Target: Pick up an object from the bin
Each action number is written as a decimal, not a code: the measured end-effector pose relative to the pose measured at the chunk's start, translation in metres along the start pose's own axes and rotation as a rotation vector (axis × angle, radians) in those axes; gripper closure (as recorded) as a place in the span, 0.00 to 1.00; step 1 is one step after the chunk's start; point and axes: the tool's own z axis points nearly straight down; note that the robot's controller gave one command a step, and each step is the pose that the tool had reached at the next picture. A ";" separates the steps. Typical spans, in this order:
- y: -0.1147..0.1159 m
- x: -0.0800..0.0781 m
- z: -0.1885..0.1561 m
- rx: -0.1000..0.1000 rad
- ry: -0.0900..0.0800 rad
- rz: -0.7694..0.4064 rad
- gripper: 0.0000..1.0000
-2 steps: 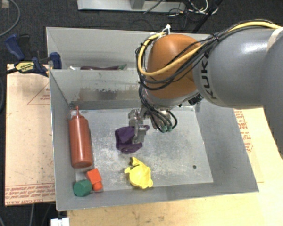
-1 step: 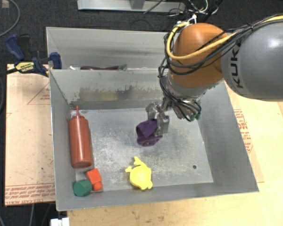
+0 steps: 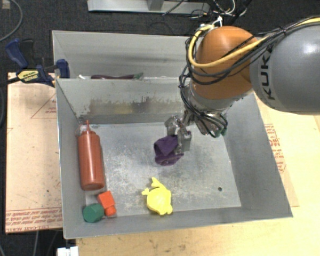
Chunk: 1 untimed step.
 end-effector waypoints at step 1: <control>0.004 -0.004 -0.044 -0.001 0.004 -0.005 1.00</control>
Offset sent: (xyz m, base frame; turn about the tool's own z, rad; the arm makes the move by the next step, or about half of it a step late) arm -0.0087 0.0053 0.1344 0.0633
